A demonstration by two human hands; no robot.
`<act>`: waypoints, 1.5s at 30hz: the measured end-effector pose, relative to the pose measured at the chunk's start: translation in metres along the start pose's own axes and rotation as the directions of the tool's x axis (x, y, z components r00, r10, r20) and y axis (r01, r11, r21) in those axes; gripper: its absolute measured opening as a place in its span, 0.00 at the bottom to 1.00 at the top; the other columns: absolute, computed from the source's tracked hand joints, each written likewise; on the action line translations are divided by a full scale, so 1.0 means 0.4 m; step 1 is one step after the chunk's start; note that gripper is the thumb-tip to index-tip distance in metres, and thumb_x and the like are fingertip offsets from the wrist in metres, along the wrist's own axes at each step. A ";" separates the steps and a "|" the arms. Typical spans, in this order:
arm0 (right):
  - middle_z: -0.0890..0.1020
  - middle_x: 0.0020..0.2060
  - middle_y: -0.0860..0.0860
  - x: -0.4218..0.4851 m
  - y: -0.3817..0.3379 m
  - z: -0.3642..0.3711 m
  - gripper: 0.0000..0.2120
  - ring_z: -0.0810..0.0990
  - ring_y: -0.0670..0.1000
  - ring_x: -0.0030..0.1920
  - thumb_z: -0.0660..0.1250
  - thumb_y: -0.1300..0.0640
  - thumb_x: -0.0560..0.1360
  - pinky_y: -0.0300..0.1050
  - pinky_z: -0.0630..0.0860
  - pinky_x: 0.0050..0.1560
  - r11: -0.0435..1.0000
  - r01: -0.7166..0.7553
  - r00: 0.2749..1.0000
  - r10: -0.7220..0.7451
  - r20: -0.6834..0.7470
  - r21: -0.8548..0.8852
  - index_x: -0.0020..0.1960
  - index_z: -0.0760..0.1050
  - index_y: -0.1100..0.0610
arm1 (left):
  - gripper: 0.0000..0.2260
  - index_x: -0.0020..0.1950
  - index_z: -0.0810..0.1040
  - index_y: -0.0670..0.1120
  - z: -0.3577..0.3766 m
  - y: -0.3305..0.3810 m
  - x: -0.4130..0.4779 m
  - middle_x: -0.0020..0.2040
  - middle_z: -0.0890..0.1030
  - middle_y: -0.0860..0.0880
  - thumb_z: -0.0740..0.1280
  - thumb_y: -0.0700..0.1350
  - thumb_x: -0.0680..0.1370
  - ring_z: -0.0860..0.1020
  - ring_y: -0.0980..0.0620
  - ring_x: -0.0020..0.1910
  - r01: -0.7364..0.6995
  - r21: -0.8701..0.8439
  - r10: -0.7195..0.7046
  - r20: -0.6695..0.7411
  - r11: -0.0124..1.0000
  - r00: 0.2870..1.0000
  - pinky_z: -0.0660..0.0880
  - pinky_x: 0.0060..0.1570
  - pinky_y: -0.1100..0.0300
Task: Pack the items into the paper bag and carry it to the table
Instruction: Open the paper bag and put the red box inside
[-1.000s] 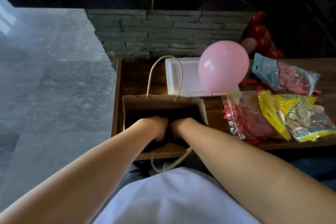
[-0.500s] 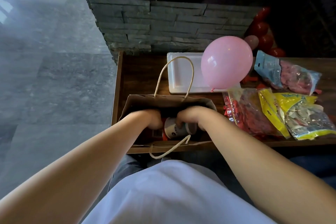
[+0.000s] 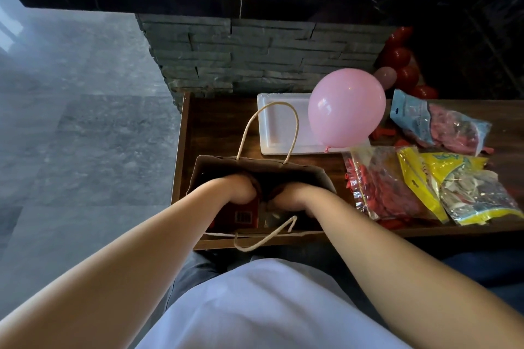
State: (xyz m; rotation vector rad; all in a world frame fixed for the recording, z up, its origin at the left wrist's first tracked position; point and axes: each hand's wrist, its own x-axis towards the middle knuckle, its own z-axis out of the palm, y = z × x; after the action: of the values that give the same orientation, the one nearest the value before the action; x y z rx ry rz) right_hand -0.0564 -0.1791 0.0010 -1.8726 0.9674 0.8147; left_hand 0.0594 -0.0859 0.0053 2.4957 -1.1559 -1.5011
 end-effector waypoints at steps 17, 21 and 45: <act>0.72 0.66 0.59 0.044 -0.010 0.012 0.20 0.72 0.58 0.63 0.59 0.61 0.80 0.47 0.70 0.60 0.955 -0.160 0.986 0.144 -0.081 -0.249 0.71 0.66 0.57 | 0.17 0.69 0.72 0.46 -0.009 -0.024 -0.001 0.66 0.75 0.43 0.55 0.45 0.82 0.73 0.45 0.64 0.024 0.072 -0.025 0.008 0.997 1.000 0.67 0.61 0.56; 0.73 0.64 0.59 0.031 -0.010 0.020 0.20 0.74 0.58 0.62 0.62 0.58 0.79 0.48 0.71 0.58 0.941 -0.138 0.989 0.115 -0.093 -0.309 0.70 0.68 0.57 | 0.16 0.68 0.72 0.45 -0.003 -0.022 0.008 0.65 0.76 0.43 0.55 0.46 0.83 0.74 0.45 0.63 0.047 0.108 -0.052 0.046 0.993 0.998 0.67 0.57 0.57; 0.80 0.46 0.57 -0.043 0.008 0.026 0.09 0.77 0.55 0.43 0.61 0.61 0.78 0.45 0.72 0.42 0.962 0.009 0.995 -0.034 -0.089 -0.272 0.55 0.77 0.59 | 0.20 0.68 0.72 0.48 0.031 -0.066 0.166 0.64 0.74 0.46 0.65 0.52 0.78 0.72 0.47 0.63 0.301 -0.035 -0.296 0.102 0.953 0.950 0.66 0.63 0.53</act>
State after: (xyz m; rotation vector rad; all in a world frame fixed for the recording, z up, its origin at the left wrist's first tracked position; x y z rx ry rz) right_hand -0.0690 -0.1658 0.0094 -2.1690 0.9276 0.8895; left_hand 0.0830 -0.1017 -0.0614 2.6868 -0.7604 -1.7081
